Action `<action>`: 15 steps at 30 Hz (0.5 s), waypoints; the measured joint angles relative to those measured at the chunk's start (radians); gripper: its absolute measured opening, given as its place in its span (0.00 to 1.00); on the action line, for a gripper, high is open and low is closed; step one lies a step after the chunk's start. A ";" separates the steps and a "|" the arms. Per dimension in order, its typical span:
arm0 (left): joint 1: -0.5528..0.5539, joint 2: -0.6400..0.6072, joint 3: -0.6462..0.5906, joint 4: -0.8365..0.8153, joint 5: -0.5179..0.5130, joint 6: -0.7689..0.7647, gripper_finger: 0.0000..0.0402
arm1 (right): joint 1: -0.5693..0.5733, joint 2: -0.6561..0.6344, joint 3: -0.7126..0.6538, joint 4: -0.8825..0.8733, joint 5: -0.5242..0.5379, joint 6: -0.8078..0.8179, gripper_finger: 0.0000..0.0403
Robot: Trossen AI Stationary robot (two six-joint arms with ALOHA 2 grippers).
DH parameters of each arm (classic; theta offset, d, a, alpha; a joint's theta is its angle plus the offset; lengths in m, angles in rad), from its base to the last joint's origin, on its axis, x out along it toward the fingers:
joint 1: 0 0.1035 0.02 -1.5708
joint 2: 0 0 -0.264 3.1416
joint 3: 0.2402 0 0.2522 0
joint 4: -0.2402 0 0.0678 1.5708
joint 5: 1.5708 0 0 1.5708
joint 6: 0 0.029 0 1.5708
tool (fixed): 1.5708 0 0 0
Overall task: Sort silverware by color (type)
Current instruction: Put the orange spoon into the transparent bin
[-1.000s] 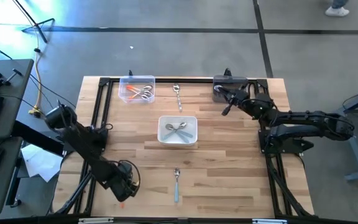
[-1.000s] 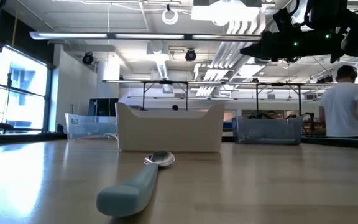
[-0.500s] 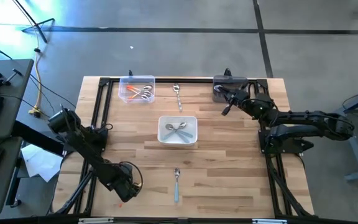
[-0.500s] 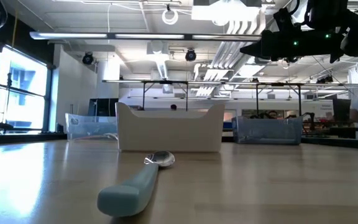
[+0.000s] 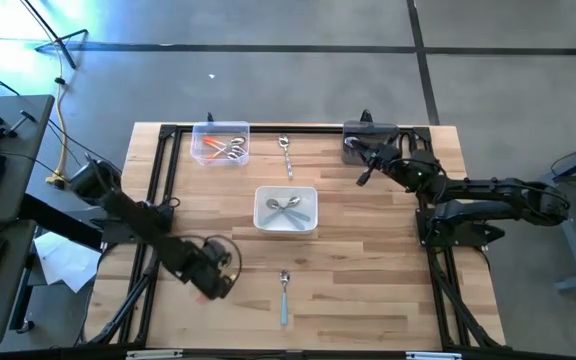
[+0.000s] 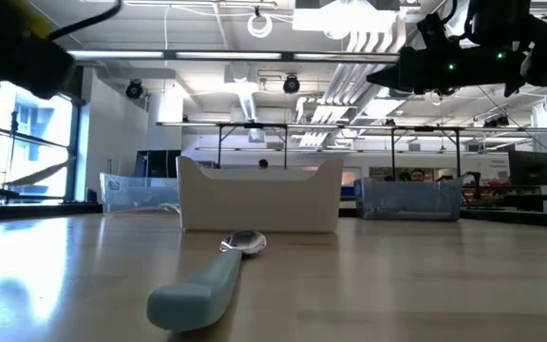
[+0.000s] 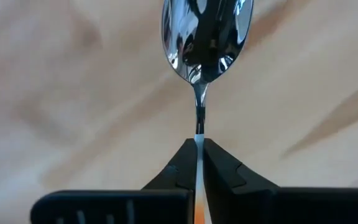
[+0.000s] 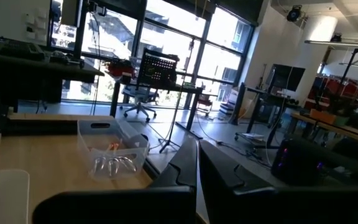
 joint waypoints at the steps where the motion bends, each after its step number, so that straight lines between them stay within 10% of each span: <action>1: 0.022 -0.014 -0.003 -0.002 -0.022 0.041 0.01 | 0.000 0.000 0.000 -0.008 -0.001 -0.001 0.00; 15: 0.395 -0.199 -0.051 0.356 -0.149 0.791 0.00 | 0.000 0.000 0.007 -0.052 -0.309 0.034 0.00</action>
